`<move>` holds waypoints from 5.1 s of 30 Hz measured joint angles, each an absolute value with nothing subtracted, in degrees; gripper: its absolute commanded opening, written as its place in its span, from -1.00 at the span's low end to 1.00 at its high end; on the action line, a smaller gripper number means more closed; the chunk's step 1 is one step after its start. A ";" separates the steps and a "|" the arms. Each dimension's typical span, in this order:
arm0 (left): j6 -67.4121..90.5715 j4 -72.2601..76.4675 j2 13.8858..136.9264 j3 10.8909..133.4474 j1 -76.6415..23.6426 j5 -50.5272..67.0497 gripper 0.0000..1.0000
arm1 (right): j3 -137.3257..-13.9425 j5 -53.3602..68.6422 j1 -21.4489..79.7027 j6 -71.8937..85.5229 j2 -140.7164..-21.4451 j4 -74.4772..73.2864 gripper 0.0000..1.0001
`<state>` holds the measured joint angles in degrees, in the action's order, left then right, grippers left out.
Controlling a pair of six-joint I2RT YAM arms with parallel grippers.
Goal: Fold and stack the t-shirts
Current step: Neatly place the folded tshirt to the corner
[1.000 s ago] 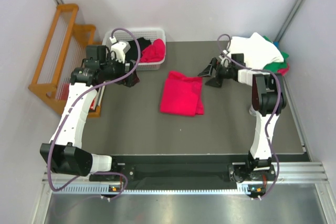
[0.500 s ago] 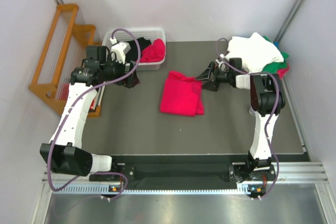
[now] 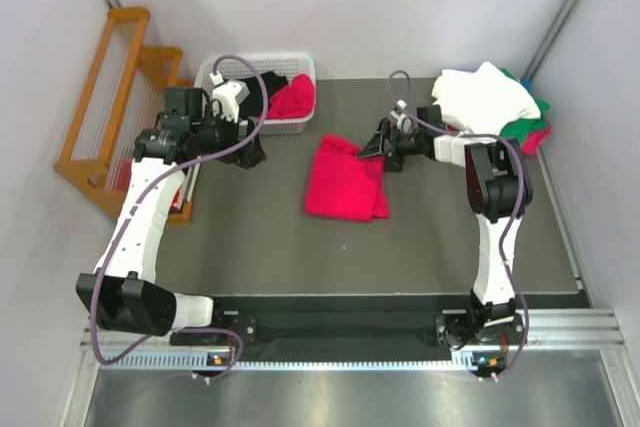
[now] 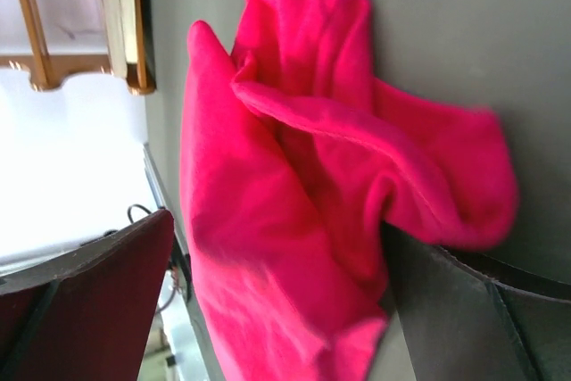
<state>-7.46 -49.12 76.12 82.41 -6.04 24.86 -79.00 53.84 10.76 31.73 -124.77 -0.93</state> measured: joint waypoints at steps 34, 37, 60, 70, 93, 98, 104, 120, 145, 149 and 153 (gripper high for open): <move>-7.86 -49.54 76.09 83.68 -6.04 25.96 0.72 | -80.03 44.60 15.66 29.32 -124.62 -7.57 -1.00; -7.86 -49.56 75.99 83.68 -6.04 25.98 0.72 | -83.81 40.69 16.75 26.52 -122.91 -13.91 -1.00; -8.45 -49.71 71.33 78.06 -6.02 25.89 0.73 | -121.86 32.45 -1.98 33.80 -133.53 -25.58 -1.00; -7.35 -49.06 71.00 74.39 -6.02 27.22 0.72 | -115.50 31.70 -16.91 40.14 -120.92 -14.87 -1.00; -6.09 -48.73 71.07 74.35 -6.04 29.36 0.72 | -100.92 33.95 -19.42 47.13 -112.79 -3.88 -1.00; -6.09 -48.73 71.07 74.35 -6.04 29.36 0.73 | -99.31 32.03 -20.16 46.98 -112.38 -2.76 -1.00; -6.11 -48.73 71.07 74.35 -6.02 29.36 0.73 | -92.14 24.75 -23.11 45.23 -110.19 -4.10 -1.00; -7.03 -48.88 69.67 73.67 -6.02 29.36 0.75 | -94.11 4.71 -25.04 41.06 -110.08 -19.97 0.99; -7.18 -48.86 68.90 72.29 -6.02 29.56 0.75 | -108.42 15.44 -17.34 41.21 -106.41 -18.22 0.99; -7.20 -48.86 68.66 72.29 -6.02 29.23 0.75 | -99.92 24.43 -17.67 46.24 -109.71 -7.94 0.99; -7.27 -48.86 68.62 72.27 -6.02 29.06 0.75 | -96.27 30.65 -18.52 50.46 -116.51 -3.62 0.99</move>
<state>-7.27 -48.86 68.62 72.27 -6.02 29.06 -96.27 30.65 -18.52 50.46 -116.51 -3.62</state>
